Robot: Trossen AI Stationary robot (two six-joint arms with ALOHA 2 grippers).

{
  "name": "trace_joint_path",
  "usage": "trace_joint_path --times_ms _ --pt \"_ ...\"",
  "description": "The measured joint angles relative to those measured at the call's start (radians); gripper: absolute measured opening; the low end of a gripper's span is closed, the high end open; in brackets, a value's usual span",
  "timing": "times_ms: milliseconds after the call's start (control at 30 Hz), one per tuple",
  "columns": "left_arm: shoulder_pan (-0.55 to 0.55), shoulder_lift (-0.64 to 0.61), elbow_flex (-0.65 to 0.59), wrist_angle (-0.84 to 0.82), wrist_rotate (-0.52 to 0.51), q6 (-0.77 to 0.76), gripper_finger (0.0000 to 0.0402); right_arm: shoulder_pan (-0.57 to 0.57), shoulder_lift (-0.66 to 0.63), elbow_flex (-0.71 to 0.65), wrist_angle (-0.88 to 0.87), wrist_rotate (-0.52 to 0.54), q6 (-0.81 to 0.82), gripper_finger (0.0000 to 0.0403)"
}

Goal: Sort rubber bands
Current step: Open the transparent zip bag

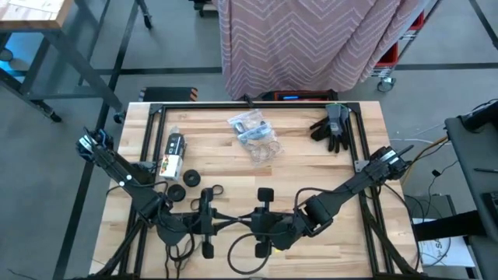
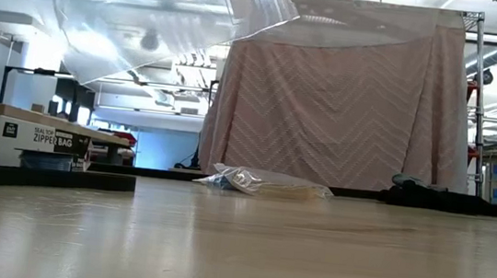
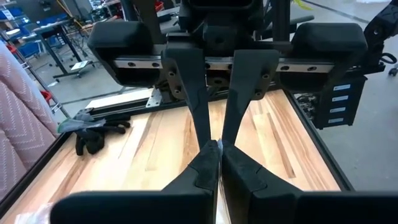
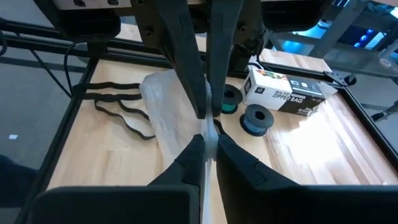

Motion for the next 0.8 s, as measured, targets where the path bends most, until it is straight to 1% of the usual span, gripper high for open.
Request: trace_joint_path --times_ms 800 --pt "-0.001 0.000 0.001 0.001 0.000 0.010 0.0000 0.000 0.002 0.000 -0.074 0.000 0.029 0.0018"
